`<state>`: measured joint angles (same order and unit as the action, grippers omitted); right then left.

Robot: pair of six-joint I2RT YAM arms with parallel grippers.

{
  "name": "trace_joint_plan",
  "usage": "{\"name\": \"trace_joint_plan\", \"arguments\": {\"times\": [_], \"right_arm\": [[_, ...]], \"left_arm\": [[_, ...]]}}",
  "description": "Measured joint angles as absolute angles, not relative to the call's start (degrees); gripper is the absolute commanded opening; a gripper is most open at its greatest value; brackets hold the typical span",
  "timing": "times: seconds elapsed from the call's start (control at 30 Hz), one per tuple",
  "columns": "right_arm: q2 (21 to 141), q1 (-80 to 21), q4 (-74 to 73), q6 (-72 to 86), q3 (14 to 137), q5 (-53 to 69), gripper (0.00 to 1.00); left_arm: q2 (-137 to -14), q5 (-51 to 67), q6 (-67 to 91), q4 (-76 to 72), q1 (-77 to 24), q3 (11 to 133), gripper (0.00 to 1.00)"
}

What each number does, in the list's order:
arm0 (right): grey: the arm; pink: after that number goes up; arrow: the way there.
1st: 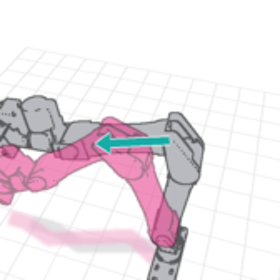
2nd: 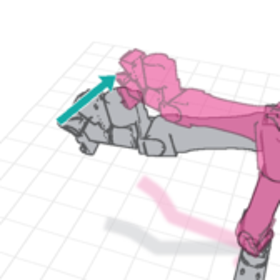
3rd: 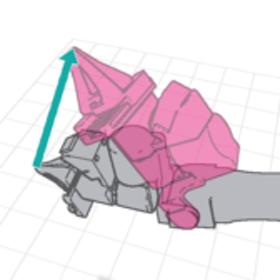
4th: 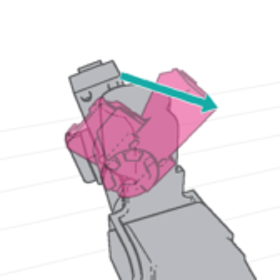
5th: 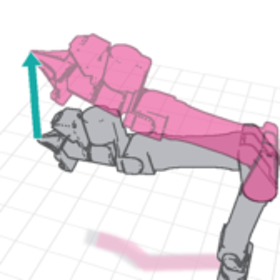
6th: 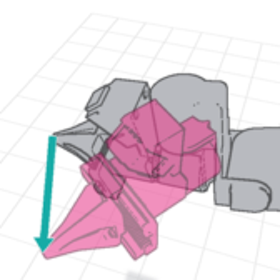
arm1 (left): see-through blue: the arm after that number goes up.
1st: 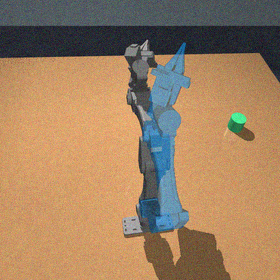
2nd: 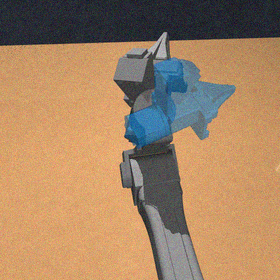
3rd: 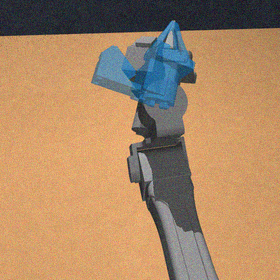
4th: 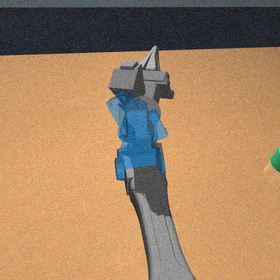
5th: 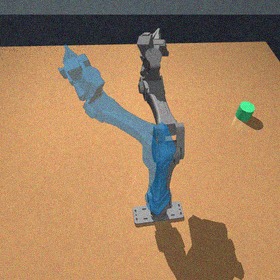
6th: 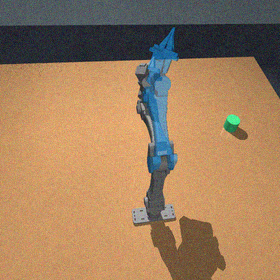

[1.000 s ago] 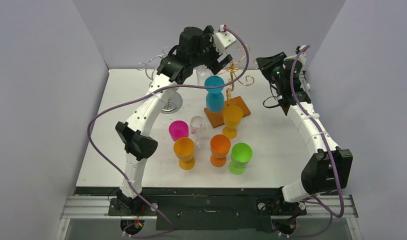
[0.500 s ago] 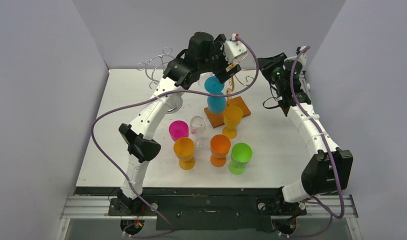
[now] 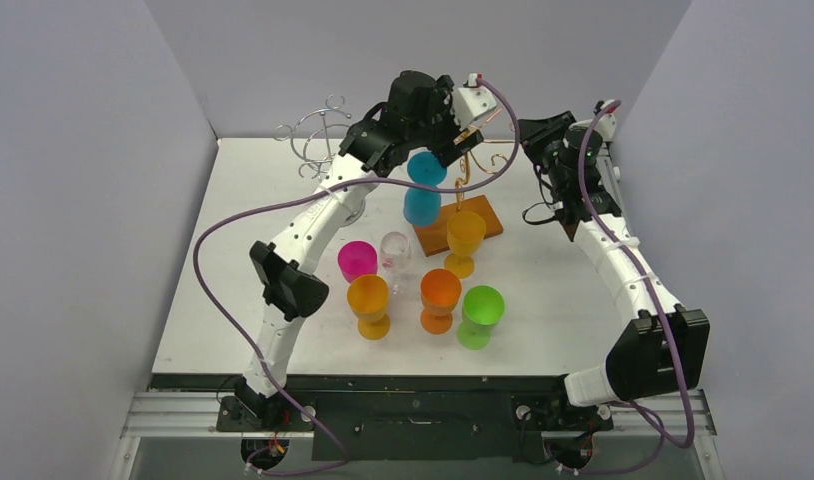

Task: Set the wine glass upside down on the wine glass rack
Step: Adjust the wine rack at the center of the board.

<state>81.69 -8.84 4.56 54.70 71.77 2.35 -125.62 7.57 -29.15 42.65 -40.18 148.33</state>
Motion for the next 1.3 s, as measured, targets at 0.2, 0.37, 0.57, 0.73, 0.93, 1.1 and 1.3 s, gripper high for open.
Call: {"name": "trace_joint_plan", "arguments": {"times": [0.2, 0.37, 0.57, 0.73, 0.93, 1.1, 1.3], "right_arm": [[79.94, -9.76, 4.80, 55.05, 69.97, -1.23, 0.00], [78.96, -10.07, 5.15, 55.31, 68.86, -2.79, 0.00], [77.28, -11.35, 6.26, 55.57, 66.74, -6.74, 0.00], [76.64, -12.08, 7.27, 55.96, 65.65, -9.06, 0.00], [76.95, -12.10, 6.66, 56.01, 66.30, -9.06, 0.05], [77.52, -12.01, 5.30, 55.96, 67.55, -8.67, 0.23], [76.66, -10.79, 2.13, 53.60, 67.96, -6.02, 0.44]], "left_arm": [[-126.26, 6.48, -28.21, 41.85, -40.53, 148.35, 0.77], [-126.87, 5.80, -28.34, 41.95, -40.82, 149.25, 0.77], [-127.74, 3.20, -28.38, 41.36, -41.21, 150.17, 0.76], [-128.22, 1.50, -28.51, 39.90, -41.41, 150.19, 0.76], [-128.29, 1.10, -28.18, 39.48, -41.32, 150.17, 0.85], [-127.83, 1.65, -27.35, 39.05, -40.86, 149.45, 0.93], [-123.15, 2.68, -26.57, 38.96, -39.75, 144.42, 0.98]]}}
